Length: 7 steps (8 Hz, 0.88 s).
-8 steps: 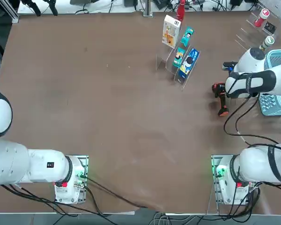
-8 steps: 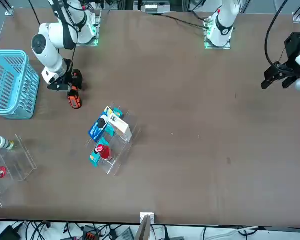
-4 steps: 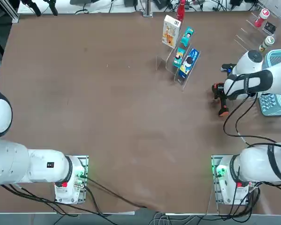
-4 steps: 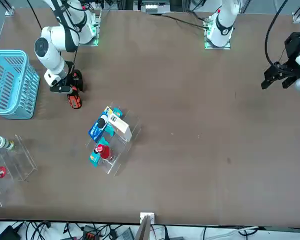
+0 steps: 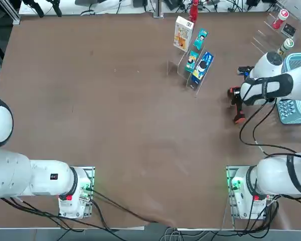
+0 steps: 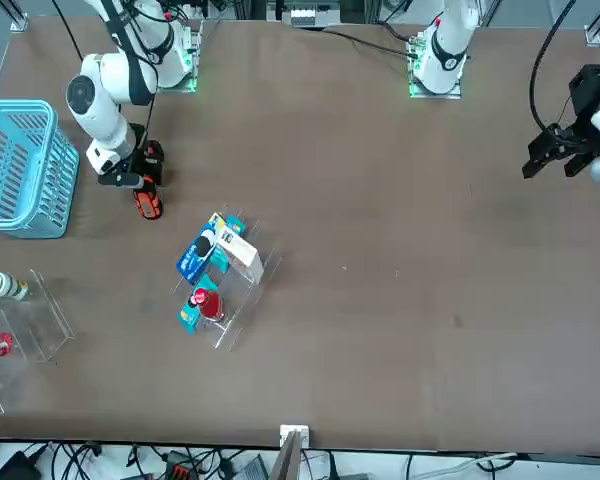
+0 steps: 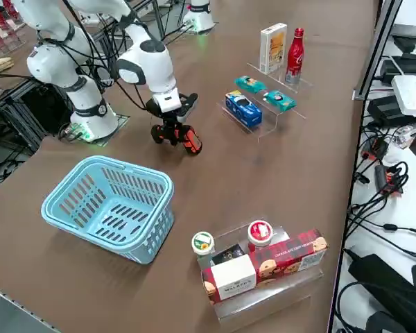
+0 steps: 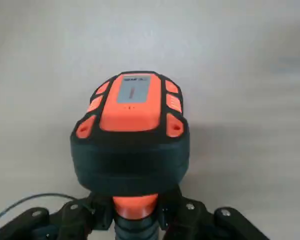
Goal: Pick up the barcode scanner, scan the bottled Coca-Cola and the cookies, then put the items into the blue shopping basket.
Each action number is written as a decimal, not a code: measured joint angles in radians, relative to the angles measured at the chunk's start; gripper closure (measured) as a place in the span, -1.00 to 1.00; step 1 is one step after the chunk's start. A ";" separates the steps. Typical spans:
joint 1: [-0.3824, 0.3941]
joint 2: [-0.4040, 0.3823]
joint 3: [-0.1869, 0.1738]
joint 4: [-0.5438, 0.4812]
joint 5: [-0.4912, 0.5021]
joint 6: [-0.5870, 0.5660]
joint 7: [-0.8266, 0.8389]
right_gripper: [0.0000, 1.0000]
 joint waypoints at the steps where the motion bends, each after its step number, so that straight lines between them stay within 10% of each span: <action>1: 0.000 -0.033 0.000 0.024 0.000 -0.060 -0.001 0.15; 4: 0.001 -0.160 0.001 0.245 0.037 -0.440 0.002 0.15; 7: 0.010 -0.143 0.014 0.511 0.301 -0.675 -0.018 0.15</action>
